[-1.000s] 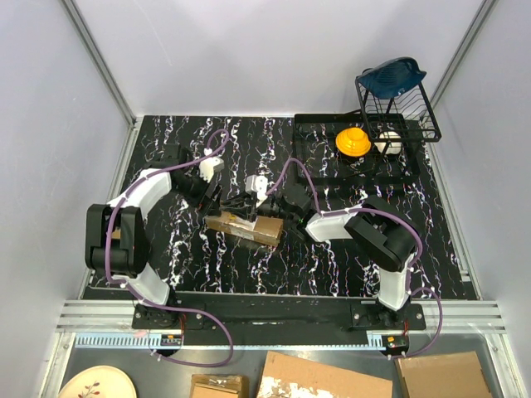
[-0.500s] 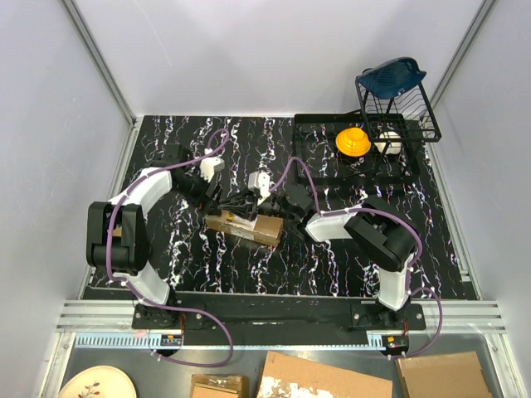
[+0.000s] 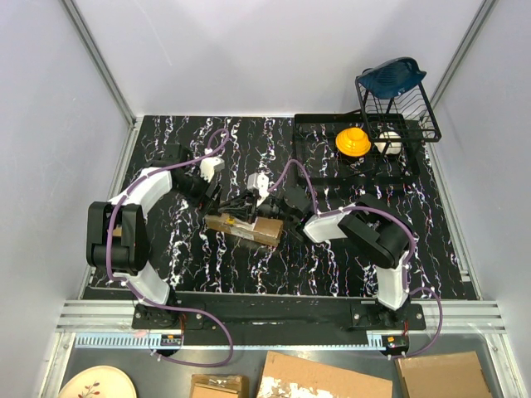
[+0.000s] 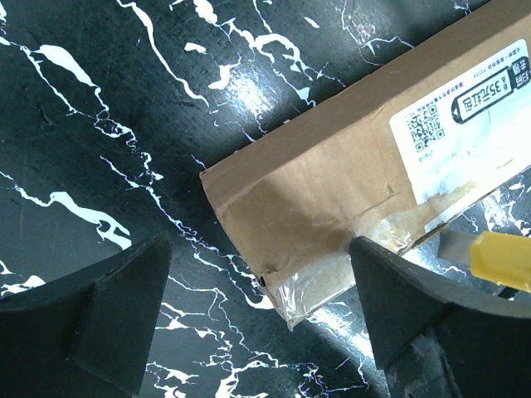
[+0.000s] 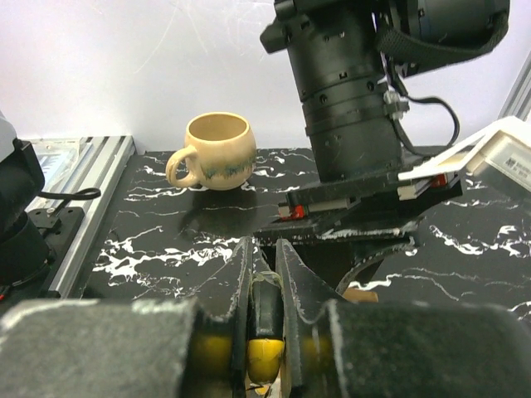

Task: Unpack the express box
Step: Cut the express box at the center of the board.

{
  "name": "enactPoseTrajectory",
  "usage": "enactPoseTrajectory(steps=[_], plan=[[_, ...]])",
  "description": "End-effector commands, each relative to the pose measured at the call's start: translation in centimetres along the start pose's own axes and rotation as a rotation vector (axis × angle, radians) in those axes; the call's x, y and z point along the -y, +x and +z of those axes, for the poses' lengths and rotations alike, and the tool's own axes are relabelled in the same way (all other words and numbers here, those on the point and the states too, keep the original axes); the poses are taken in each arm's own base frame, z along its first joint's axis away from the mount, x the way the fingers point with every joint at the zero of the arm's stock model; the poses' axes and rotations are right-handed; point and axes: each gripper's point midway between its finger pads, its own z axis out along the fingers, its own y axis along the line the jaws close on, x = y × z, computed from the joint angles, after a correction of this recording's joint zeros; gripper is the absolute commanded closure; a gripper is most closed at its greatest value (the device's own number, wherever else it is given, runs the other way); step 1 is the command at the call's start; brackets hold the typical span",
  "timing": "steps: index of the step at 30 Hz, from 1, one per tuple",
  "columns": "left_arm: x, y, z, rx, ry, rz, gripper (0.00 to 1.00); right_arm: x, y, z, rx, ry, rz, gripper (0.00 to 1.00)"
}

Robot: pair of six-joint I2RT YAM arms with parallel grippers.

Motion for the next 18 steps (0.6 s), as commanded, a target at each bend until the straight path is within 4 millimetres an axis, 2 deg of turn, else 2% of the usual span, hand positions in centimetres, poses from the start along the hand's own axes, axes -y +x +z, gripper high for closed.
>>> enactPoseTrajectory(steps=[1, 6, 10, 14, 18], plan=[[-1.7, -0.6, 0.5, 0.011, -0.055, 0.058, 0.08, -0.1, -0.8, 0.1, 0.048, 0.014, -0.028, 1.0], [-1.8, -0.5, 0.7, 0.009, -0.051, 0.056, 0.09, 0.0, -1.1, 0.0, 0.049, 0.018, -0.038, 1.0], [-1.8, -0.4, 0.7, 0.007, -0.048, 0.055, 0.09, -0.1, -2.6, 0.0, 0.073, 0.018, -0.055, 1.0], [-1.7, -0.4, 0.8, 0.006, -0.045, 0.057, 0.09, -0.1, -2.9, 0.0, 0.074, 0.017, -0.068, 1.0], [-1.7, -0.3, 0.9, 0.006, -0.044, 0.055, 0.09, -0.1, -4.1, -0.2, 0.092, 0.023, -0.082, 1.0]])
